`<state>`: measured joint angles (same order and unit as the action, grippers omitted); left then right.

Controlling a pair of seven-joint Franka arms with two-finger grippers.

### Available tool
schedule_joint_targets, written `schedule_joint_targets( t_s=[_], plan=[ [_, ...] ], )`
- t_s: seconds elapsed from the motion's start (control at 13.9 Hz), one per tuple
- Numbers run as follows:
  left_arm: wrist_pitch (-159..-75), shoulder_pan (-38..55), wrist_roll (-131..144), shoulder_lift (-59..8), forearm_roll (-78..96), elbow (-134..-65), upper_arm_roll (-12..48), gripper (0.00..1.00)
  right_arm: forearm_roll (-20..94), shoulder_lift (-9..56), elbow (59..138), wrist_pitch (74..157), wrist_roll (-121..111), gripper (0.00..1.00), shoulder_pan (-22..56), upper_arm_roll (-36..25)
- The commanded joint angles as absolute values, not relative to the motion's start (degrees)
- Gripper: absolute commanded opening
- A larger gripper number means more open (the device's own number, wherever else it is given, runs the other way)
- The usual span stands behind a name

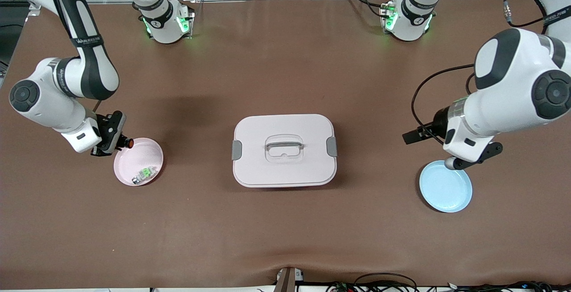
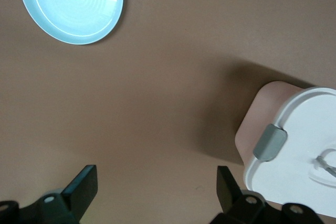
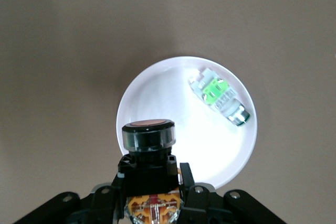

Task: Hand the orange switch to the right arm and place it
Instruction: 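Carry the switch to the white plate while the left gripper withdraws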

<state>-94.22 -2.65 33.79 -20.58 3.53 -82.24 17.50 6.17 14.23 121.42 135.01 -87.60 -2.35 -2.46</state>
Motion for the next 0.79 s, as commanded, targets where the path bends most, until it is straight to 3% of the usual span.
schedule_joint_targets(
  t_s=[0.0,0.36,0.72],
  plan=[
    [-93.9,-4.8,28.4,-18.5,-0.1,-85.2,18.0,1.0,13.4,18.3,121.1,137.8,-96.6,0.0,-5.6,-1.3],
    [-97.3,-8.3,19.6,-17.6,-1.5,-89.3,18.5,1.0,14.3,21.6,121.3,142.3,-99.1,0.0,-6.1,-1.4],
    [-107.3,-9.1,13.8,-11.3,-1.7,-100.7,18.3,1.0,14.3,24.5,121.2,146.8,-99.8,0.0,-6.1,-1.3]
  ],
)
